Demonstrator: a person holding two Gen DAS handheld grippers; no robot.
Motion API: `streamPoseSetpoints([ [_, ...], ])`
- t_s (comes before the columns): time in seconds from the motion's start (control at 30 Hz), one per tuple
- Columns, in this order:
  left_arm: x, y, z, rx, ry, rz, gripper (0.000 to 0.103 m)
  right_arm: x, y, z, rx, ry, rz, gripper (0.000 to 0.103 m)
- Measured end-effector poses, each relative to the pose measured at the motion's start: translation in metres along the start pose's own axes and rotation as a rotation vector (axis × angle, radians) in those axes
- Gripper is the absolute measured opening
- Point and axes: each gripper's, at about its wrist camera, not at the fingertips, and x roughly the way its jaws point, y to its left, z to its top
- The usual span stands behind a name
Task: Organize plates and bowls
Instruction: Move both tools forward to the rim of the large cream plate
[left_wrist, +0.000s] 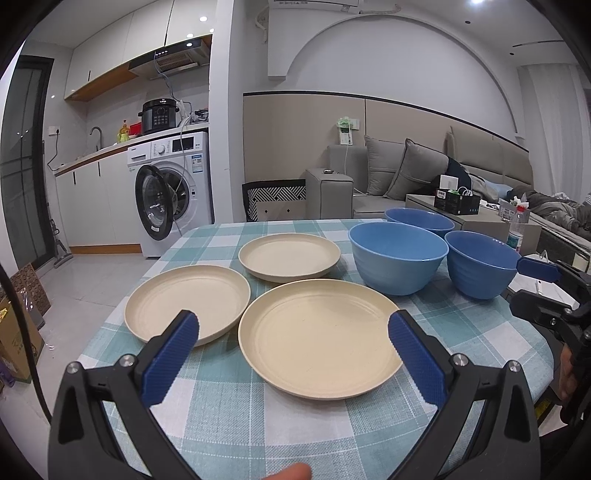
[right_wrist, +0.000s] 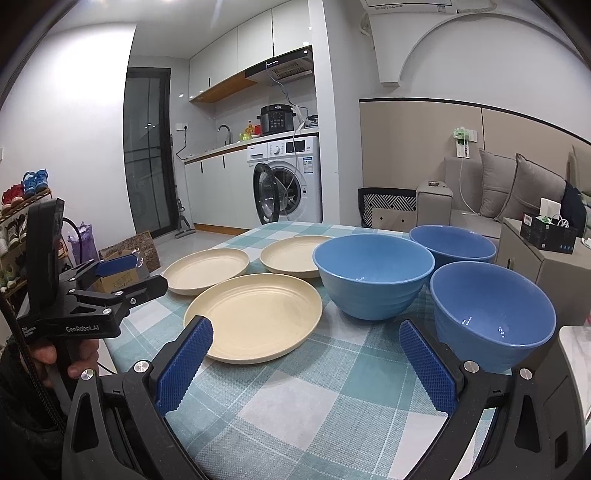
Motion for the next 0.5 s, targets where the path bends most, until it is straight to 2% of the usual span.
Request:
streamPoseSetpoints([
  [0.2, -0.001, -0.002, 0.006, 0.015, -0.004, 0.002, 0.103, 0.005, 0.003, 0.009, -0.021, 0.018, -0.044, 0.103],
  [0.5, 0.003, 0.000, 0.024, 0.020, -0.010, 0.014, 0.103, 0.009, 0.008, 0.024, -0.043, 0.031, -0.064, 0.103],
])
